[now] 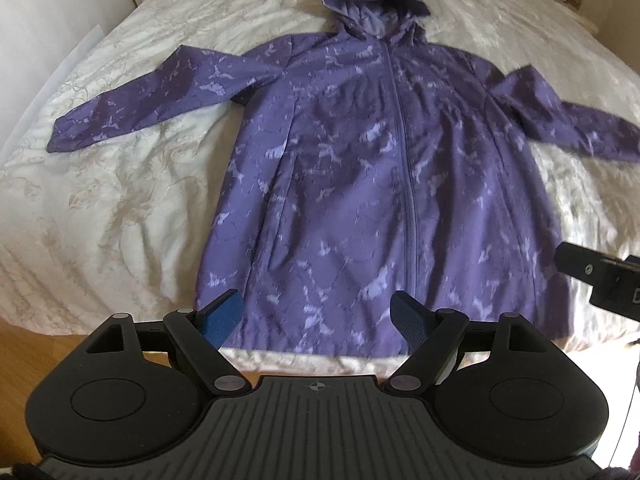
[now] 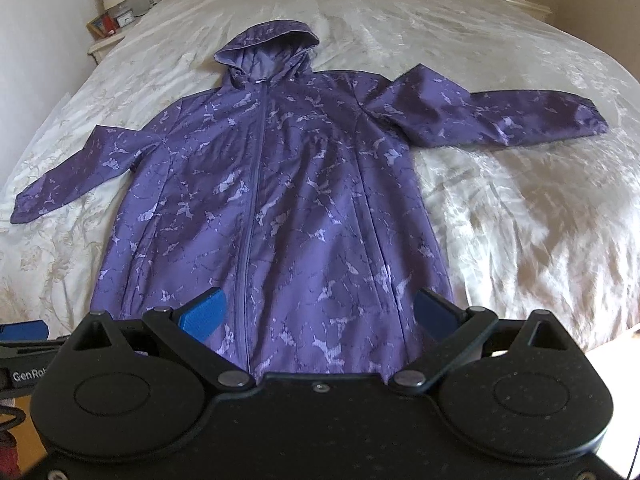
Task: Fold large clothes
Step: 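Grasp the purple jacket's sleeve cuff with the left gripper and lift it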
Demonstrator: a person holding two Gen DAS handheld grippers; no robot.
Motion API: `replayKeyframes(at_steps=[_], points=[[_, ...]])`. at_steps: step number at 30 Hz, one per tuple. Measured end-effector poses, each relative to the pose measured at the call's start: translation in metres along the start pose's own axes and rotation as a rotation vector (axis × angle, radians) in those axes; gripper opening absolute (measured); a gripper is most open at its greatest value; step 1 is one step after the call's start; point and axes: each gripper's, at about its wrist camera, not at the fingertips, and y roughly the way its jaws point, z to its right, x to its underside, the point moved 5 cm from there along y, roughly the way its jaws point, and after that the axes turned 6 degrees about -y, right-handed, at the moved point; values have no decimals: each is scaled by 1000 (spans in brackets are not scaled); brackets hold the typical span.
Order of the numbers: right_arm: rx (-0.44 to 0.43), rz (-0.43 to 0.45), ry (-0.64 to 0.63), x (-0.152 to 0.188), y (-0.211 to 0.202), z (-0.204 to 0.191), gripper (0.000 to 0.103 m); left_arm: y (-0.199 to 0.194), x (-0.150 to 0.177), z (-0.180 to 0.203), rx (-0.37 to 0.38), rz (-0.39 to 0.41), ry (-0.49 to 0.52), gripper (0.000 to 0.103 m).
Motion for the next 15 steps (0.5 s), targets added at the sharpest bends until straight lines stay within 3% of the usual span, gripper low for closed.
replayKeyframes(at_steps=[10,15], points=[[-157,25,-33,-42,37,3,88,11,-36,-14,149,103,-178,77],[-239,41,-62,-66,52,-11,81,19,-54,-34,213,135,-210,77]])
